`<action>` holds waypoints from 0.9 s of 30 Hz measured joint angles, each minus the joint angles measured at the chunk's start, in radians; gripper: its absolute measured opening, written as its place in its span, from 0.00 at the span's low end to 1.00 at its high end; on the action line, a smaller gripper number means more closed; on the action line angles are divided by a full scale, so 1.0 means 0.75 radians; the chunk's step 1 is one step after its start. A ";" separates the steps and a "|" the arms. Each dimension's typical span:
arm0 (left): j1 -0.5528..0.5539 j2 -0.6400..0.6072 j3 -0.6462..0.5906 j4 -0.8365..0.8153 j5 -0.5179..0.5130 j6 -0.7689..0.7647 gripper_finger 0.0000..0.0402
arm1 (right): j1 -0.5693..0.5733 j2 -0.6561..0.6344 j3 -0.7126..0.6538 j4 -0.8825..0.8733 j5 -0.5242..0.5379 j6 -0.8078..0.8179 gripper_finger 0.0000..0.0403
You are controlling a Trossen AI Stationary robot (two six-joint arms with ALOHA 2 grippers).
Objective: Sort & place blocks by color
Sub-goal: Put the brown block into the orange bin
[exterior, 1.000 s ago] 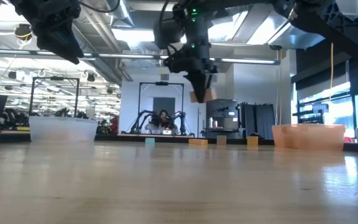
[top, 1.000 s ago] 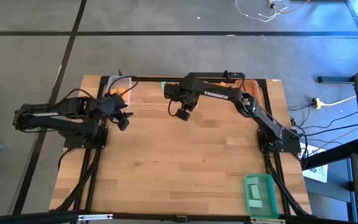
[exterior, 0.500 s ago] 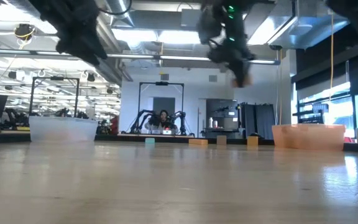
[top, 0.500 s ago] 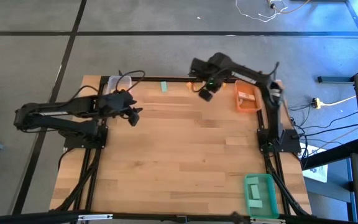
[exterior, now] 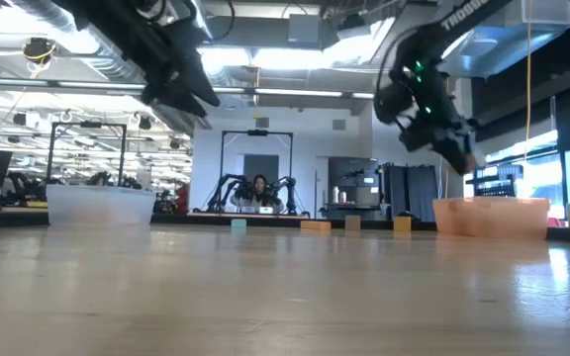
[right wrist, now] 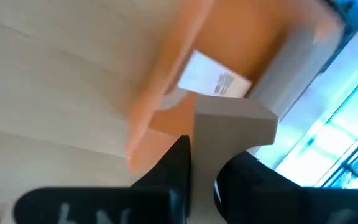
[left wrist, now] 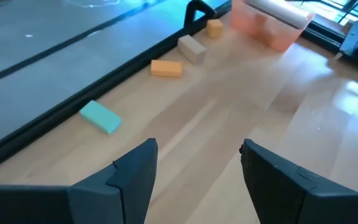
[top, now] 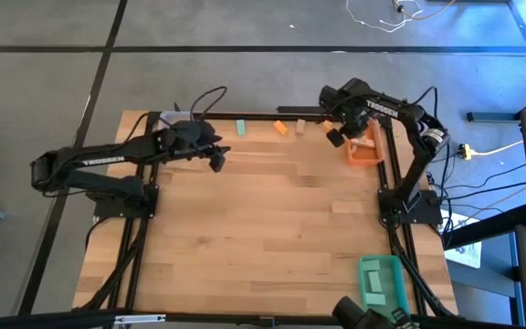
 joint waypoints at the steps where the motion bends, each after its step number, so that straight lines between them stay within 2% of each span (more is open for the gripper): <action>1: 0.014 0.016 0.000 0.013 0.022 0.000 0.55 | -0.019 0.000 -0.035 0.005 -0.019 -0.009 0.13; 8: 0.085 0.094 0.000 0.054 0.137 -0.001 0.55 | -0.089 0.001 -0.242 0.016 -0.122 -0.105 0.13; 14: 0.113 0.113 0.000 0.055 0.145 -0.001 0.55 | -0.115 0.002 -0.329 0.129 -0.148 -0.133 0.13; 21: 0.135 0.113 0.000 0.055 0.146 0.000 0.55 | -0.116 0.002 -0.341 0.133 -0.144 -0.139 0.29; 27: 0.137 0.113 0.000 0.054 0.146 0.001 0.55 | -0.116 0.002 -0.341 0.130 -0.144 -0.138 0.31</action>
